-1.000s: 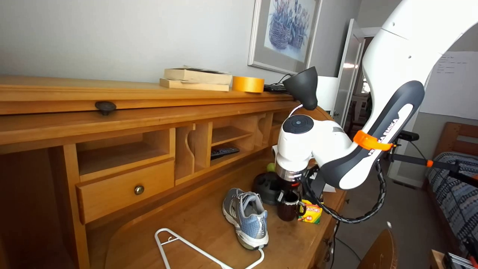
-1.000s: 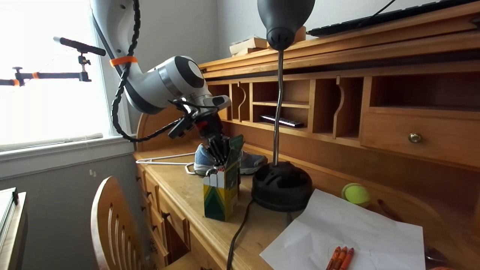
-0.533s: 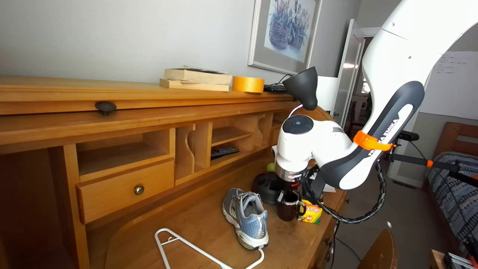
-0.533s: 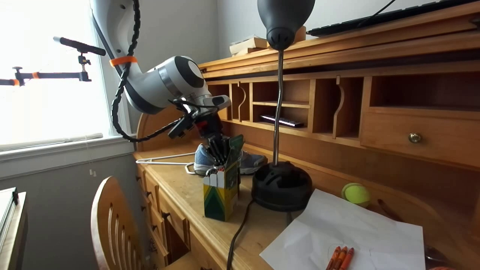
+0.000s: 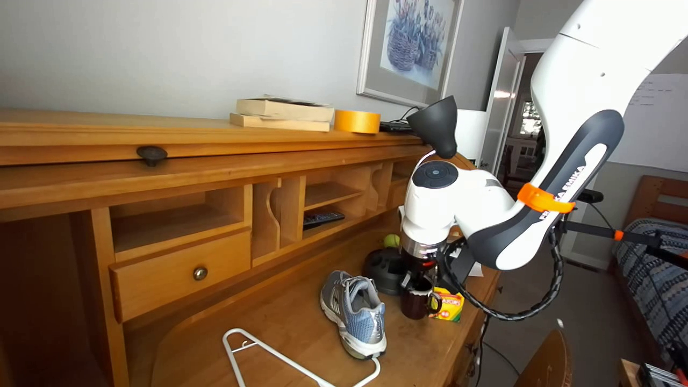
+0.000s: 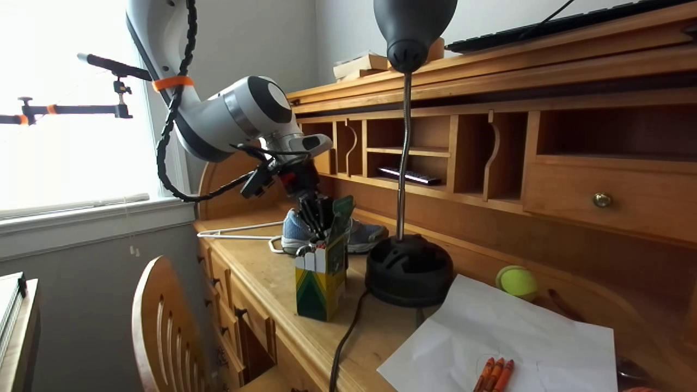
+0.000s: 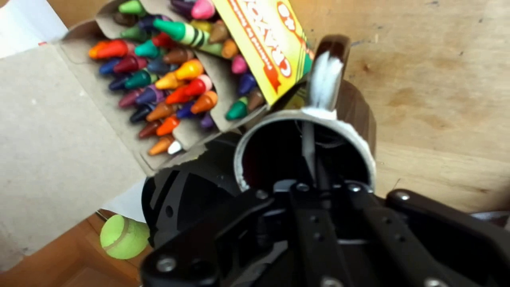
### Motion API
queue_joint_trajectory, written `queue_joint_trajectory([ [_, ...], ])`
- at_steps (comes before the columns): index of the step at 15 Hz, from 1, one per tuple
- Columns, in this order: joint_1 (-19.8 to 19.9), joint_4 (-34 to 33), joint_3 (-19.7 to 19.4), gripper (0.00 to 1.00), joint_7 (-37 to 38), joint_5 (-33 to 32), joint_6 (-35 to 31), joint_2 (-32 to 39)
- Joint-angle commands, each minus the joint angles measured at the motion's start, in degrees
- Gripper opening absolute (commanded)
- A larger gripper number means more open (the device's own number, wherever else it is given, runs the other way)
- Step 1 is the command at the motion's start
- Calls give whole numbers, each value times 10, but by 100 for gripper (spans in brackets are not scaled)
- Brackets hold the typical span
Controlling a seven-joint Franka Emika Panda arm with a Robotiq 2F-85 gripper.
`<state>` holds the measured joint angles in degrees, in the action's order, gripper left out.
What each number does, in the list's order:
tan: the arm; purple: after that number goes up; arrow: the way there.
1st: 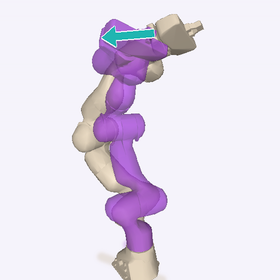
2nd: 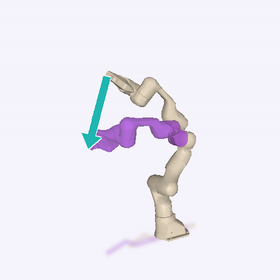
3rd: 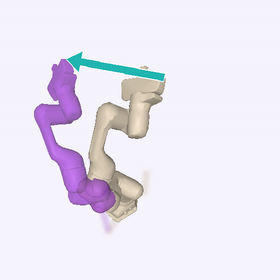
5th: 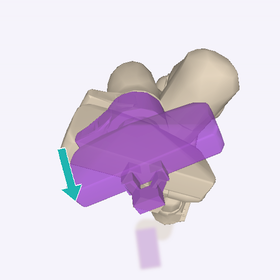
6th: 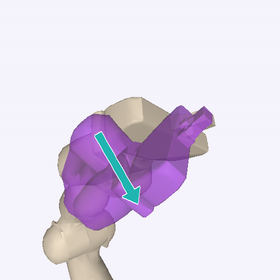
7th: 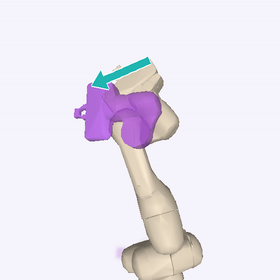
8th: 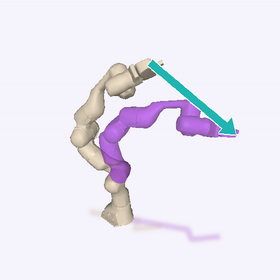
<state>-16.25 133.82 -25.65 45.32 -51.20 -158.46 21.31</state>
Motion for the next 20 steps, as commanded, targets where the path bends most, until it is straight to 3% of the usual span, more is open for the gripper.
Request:
queue_joint_trajectory([
  [1, -25, 40, -29, 3, 63, -36, 7, -49],
  [9, -58, 58, -64, 3, 172, -120, 25, -113],
  [18, -69, 114, -56, 3, 239, -160, 88, -254],
  [19, 30, 122, 46, 3, 247, -171, 102, -273],
  [20, 45, 131, 65, 3, 248, -170, 112, -287],
])
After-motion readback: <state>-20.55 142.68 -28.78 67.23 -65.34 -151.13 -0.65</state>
